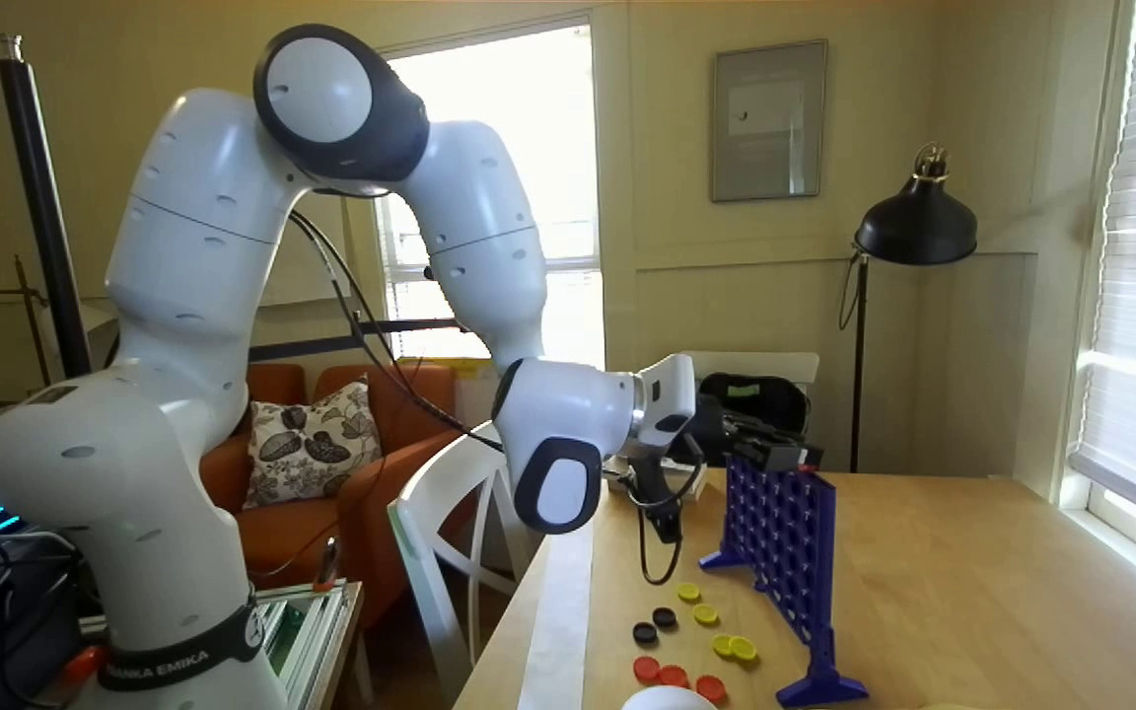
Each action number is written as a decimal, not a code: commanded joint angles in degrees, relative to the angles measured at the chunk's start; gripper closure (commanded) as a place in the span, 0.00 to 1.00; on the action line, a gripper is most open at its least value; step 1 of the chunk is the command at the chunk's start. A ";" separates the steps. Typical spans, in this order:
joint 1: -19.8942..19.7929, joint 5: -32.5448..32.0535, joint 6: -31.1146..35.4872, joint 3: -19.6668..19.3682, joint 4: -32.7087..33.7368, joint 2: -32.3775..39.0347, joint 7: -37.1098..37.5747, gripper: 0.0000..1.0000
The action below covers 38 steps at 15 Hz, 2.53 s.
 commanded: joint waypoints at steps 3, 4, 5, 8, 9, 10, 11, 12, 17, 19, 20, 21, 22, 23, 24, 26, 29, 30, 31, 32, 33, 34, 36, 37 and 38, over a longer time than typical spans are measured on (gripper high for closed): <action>0.55 1.72 1.23 0.20 -1.21 0.64 -0.01 0.19; 0.54 1.75 1.23 0.19 -1.24 0.62 0.00 0.12; 0.53 1.77 1.23 0.20 -1.25 0.62 0.05 0.05; 0.52 1.61 1.24 0.24 -0.96 0.03 0.11 0.00; 0.49 1.52 1.23 0.25 -0.89 -0.15 0.17 0.00; 0.51 1.45 1.22 0.25 -0.83 -0.36 0.13 0.00; 0.50 1.35 1.22 0.31 -0.72 -0.60 0.24 0.00; 0.53 1.24 1.22 0.39 -0.62 -0.84 0.30 0.00; 0.69 1.00 1.20 0.62 -0.50 -2.19 0.46 0.00; 0.71 0.77 1.19 0.65 -0.46 -2.68 0.50 0.26; 0.62 0.51 1.19 0.64 -0.40 -2.79 0.67 0.34; 0.55 0.37 1.18 0.59 -0.25 -2.88 0.73 0.41; 0.45 0.18 1.18 0.56 -0.08 -2.90 0.85 0.48; 0.40 0.10 1.18 0.55 -0.05 -2.86 0.92 0.56; 0.32 -0.01 1.18 0.62 -0.01 -2.81 1.26 0.62; 0.23 -0.07 1.17 0.63 0.11 -2.69 1.62 0.76; -0.17 -0.53 1.27 0.72 0.12 -2.05 3.14 0.97; -0.34 -0.58 1.26 0.70 0.06 -1.82 3.59 1.00; -0.45 -0.59 1.27 0.69 0.11 -1.72 3.96 1.00; -0.56 -0.50 1.27 0.67 0.11 -1.59 4.32 1.00; -0.65 -0.56 1.28 0.59 0.35 -1.45 4.35 1.00; -0.77 -0.51 1.28 0.56 0.52 -1.31 4.55 1.00; -0.98 -0.49 1.28 0.50 0.79 -1.25 4.66 1.00; -1.06 -0.49 1.28 0.50 0.85 -1.22 4.74 1.00; -1.12 -0.43 1.28 0.54 0.78 -1.18 4.92 1.00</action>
